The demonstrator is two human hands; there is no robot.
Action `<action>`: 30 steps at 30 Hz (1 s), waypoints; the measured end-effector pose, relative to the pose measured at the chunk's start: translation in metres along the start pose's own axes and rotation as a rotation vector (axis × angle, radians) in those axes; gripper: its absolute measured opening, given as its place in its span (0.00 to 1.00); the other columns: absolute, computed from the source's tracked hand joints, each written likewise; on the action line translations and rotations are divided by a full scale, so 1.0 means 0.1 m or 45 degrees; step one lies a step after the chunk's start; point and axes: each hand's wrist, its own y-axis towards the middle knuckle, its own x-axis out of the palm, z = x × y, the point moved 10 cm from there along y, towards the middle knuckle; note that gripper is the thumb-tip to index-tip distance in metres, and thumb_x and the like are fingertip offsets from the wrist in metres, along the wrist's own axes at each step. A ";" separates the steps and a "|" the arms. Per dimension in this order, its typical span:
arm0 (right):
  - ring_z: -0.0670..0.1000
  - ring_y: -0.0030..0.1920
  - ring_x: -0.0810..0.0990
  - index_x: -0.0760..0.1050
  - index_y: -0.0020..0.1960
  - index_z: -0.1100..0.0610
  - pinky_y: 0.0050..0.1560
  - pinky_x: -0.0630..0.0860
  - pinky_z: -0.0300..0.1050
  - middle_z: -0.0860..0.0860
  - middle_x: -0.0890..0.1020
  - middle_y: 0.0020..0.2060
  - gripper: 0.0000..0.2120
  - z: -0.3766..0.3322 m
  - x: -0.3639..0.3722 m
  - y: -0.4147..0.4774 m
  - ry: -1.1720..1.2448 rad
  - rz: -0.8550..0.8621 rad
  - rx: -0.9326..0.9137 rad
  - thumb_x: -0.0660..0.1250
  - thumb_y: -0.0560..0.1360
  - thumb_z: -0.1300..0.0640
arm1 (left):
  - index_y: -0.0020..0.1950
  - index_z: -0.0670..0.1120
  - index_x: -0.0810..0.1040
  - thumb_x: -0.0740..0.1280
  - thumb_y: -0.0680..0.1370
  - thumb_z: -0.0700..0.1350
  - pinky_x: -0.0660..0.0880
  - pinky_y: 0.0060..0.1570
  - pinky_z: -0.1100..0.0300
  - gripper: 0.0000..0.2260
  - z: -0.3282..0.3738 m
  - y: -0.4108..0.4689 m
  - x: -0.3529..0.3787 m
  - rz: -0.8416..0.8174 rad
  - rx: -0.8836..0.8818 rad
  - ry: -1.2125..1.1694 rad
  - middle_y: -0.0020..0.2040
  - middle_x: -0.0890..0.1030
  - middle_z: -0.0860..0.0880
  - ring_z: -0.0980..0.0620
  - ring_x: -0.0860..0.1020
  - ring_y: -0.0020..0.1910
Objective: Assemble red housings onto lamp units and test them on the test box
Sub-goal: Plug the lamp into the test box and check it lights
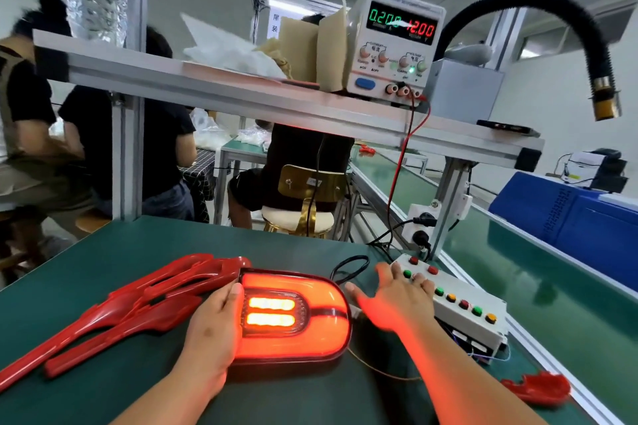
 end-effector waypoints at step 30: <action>0.53 0.79 0.49 0.61 0.74 0.54 0.74 0.39 0.60 0.55 0.67 0.74 0.48 1.07 -0.10 -0.59 -0.205 0.015 0.151 0.34 0.69 0.24 | 0.62 0.47 0.79 0.56 0.84 0.50 0.70 0.60 0.52 0.15 -0.03 0.02 0.02 -0.021 -0.054 0.075 0.52 0.81 0.53 0.50 0.77 0.56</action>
